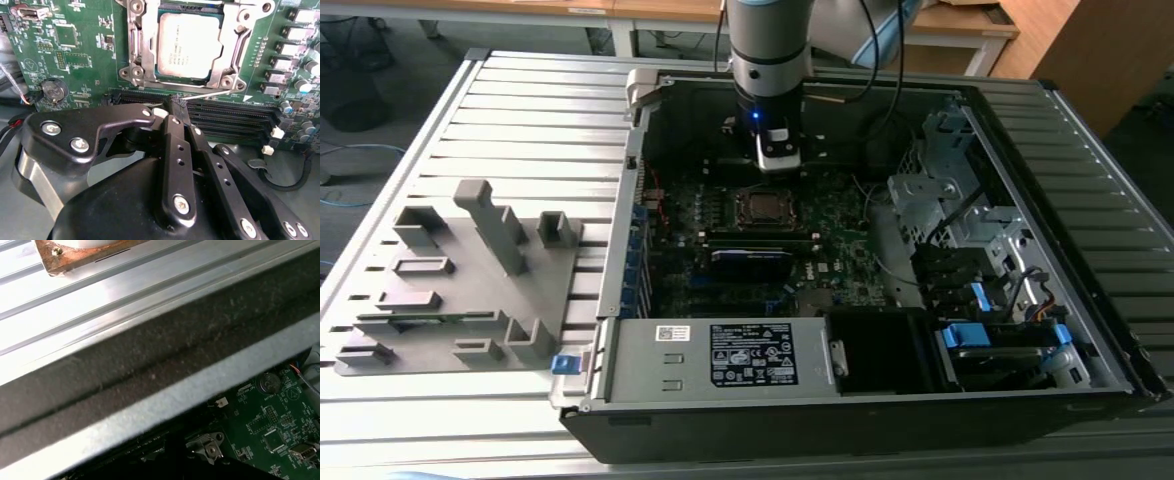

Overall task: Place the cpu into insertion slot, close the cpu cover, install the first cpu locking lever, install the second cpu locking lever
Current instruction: 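Install the first cpu locking lever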

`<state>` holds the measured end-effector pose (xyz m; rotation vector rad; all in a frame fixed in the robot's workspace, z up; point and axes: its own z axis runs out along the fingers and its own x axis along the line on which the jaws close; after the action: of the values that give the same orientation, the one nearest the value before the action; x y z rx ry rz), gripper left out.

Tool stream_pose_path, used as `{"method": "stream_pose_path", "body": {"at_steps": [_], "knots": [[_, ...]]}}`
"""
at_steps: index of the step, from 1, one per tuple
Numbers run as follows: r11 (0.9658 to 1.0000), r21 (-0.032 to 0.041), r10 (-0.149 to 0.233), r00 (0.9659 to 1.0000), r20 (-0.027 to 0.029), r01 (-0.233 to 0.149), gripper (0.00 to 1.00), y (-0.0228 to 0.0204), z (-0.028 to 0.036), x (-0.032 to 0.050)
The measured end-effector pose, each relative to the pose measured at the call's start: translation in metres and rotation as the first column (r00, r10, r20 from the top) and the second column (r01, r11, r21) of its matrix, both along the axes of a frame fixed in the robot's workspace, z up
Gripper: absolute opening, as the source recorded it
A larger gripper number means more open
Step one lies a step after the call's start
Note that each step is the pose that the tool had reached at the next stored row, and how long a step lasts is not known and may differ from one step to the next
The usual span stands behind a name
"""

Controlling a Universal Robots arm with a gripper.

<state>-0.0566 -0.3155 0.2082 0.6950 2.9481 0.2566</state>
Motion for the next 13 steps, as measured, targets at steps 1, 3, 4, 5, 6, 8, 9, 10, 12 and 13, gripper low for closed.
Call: {"method": "stream_pose_path", "body": {"at_steps": [1,3,4,5,6,8,9,10,12,13], "knots": [[1.0000,0.0002,-0.001,1.0000,0.0000,0.001,0.11,0.0007,-0.0002,0.0000],[1.0000,0.0002,-0.003,1.0000,0.0000,0.003,0.11,0.0014,-0.0003,0.0000],[1.0000,0.0001,-0.003,1.0000,0.0000,0.003,0.11,0.0014,-0.0004,0.0000],[1.0000,0.0001,-0.003,1.0000,0.0000,0.003,0.11,0.0014,-0.0006,0.0000],[1.0000,0.0002,-0.004,1.0000,0.0001,0.004,0.11,0.0015,-0.0008,0.0001],[1.0000,0.0001,-0.004,1.0000,0.0006,0.004,0.11,0.0015,-0.0014,0.0002],[1.0000,0.0002,-0.004,1.0000,0.0012,0.004,0.11,0.0015,-0.0017,0.0003],[1.0000,0.0001,-0.004,1.0000,0.0020,0.004,0.11,0.0015,-0.0021,0.0003],[1.0000,0.0001,-0.004,1.0000,0.0044,0.004,0.11,0.0015,-0.0029,0.0004],[1.0000,0.0001,-0.004,1.0000,0.0059,0.004,0.11,0.0015,-0.0034,0.0004]]}}
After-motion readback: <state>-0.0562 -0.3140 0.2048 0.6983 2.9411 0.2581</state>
